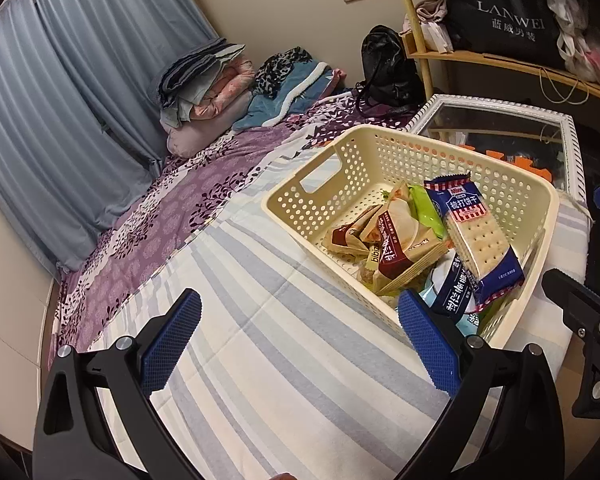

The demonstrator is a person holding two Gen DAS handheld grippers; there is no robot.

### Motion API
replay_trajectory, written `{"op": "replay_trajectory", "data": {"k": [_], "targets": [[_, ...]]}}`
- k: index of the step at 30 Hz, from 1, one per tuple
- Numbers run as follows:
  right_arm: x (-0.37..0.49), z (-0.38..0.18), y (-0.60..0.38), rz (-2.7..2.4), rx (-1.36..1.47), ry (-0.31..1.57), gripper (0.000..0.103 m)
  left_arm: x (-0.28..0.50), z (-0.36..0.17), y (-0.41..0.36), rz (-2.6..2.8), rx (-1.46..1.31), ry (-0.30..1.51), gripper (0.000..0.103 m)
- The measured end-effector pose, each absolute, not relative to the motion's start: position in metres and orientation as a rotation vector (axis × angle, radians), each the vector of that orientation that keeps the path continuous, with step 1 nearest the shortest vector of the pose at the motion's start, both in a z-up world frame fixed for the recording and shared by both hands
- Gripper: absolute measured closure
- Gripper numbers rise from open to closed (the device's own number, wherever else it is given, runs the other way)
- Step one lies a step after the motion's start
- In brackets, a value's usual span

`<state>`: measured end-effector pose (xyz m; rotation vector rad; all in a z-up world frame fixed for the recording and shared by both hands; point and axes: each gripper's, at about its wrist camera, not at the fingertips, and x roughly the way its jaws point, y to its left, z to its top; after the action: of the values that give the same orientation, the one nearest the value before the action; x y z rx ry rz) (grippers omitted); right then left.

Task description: Organize snacks

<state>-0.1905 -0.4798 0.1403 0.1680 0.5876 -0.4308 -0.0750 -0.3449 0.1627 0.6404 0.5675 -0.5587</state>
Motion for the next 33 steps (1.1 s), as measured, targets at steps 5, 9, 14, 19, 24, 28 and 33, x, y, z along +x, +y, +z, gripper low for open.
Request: {"op": "replay_trajectory", "data": {"k": [5,9,14,19,24,28,33], "targets": [[-0.193,0.136,-0.483,-0.434,0.179,0.589,0.005,-0.076,0.161,-0.349,-0.562,0.656,0.567,0.003],[-0.194,0.134,-0.485,-0.435,0.188,0.591,0.005,-0.076,0.158,-0.352,-0.567,0.663,0.574,0.003],[-0.194,0.132,-0.488,-0.434,0.194,0.595,0.005,-0.078,0.156,-0.355,-0.572,0.677,0.570,0.003],[-0.193,0.130,-0.488,-0.432,0.196,0.599,0.005,-0.081,0.155,-0.353,-0.609,0.658,0.572,0.003],[-0.192,0.129,-0.487,-0.433,0.196,0.600,0.005,-0.082,0.155,-0.351,-0.618,0.648,0.569,0.003],[-0.192,0.129,-0.485,-0.431,0.191,0.602,0.005,-0.080,0.152,-0.352,-0.624,0.655,0.592,0.003],[-0.189,0.131,-0.478,-0.414,0.179,0.606,0.005,-0.072,0.149,-0.340,-0.613,0.620,0.639,0.003]]}}
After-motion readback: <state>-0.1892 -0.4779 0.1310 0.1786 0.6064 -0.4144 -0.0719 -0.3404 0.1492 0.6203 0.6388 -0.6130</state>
